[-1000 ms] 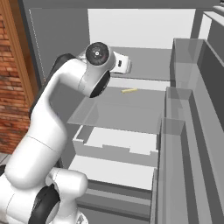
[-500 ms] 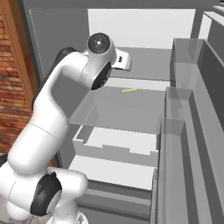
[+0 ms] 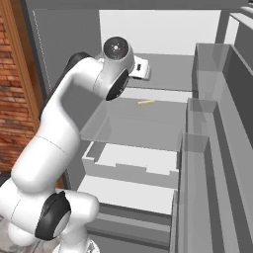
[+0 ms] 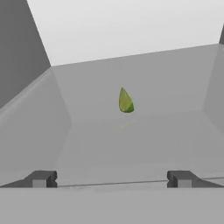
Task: Take the lemon wedge from the fridge and place it on the plate with fish on the dining counter.
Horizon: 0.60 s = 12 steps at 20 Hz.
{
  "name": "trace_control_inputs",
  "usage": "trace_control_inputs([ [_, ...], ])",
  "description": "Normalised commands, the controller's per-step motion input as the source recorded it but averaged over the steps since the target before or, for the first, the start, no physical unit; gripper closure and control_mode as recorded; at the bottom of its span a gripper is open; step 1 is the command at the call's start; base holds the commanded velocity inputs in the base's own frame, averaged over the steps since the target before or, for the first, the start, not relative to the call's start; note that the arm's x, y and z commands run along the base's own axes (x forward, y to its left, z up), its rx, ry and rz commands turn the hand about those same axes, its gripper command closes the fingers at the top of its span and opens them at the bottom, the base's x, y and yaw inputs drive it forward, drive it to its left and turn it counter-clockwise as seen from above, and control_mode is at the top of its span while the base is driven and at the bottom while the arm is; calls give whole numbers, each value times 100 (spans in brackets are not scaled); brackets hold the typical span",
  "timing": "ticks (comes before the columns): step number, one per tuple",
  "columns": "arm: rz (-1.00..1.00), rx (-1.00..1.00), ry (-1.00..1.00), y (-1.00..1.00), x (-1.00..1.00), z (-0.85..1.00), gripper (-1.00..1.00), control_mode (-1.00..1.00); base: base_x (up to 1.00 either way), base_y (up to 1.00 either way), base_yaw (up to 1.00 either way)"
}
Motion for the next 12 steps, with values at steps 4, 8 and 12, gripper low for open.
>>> trace_control_inputs([
  [4,0,0,0,-14,29,-4,-100,-100,0,0,0],
  [8,0,0,0,-2,42,0,-100,-100,0,0,0],
  [12,0,0,0,0,38,0,-100,-100,0,0,0],
])
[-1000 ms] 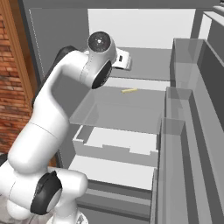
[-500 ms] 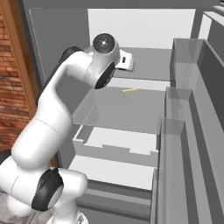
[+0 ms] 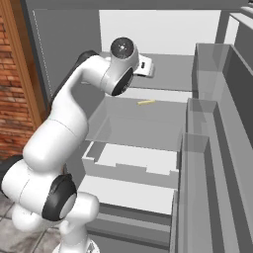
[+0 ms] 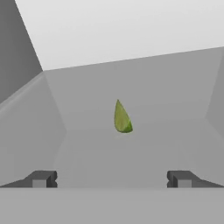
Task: Take the lemon wedge from the fridge and place it on the plate with fish on the dining counter.
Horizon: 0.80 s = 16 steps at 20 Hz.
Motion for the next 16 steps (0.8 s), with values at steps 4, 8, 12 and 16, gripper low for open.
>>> trace_control_inputs([
  [4,0,0,1,0,34,-7,-100,-100,0,0,0],
  [8,0,0,0,-3,41,-15,-100,-100,0,0,0],
  [12,0,0,0,-10,42,-15,-100,-100,0,0,0],
  [16,0,0,2,-12,39,-7,-100,-100,0,0,0],
])
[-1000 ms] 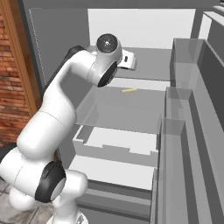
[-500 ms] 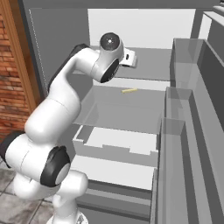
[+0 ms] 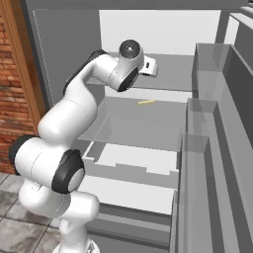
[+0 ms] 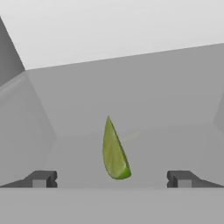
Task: Take the lemon wedge from the fridge and place it on the plate with fish on the dining counter.
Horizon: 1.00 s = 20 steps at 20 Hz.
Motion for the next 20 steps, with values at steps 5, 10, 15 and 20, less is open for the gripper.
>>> trace_control_inputs([
  [5,0,0,3,-8,39,-3,-100,-100,0,0,0],
  [10,0,0,3,-16,41,-8,-100,-100,0,0,0],
  [15,0,0,2,-10,26,-8,-100,-100,0,0,0],
  [20,0,0,4,0,1,-18,-100,-100,0,0,0],
])
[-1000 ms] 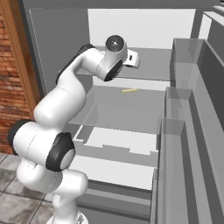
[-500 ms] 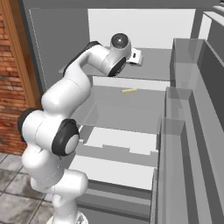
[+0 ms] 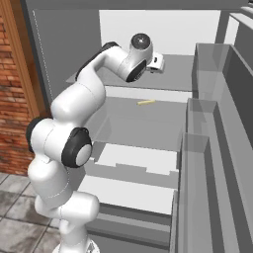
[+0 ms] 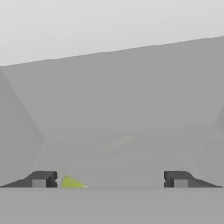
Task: Take the lemon wedge from the fridge and place it on the plate with fish on the dining counter.
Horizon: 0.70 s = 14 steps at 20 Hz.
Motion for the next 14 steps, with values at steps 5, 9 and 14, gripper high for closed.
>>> trace_control_inputs([
  [5,0,0,1,0,-4,-5,-100,-100,0,0,0],
  [9,2,0,0,1,-10,0,-100,-100,0,0,0],
  [14,0,0,0,1,0,-3,-100,-100,0,0,0],
])
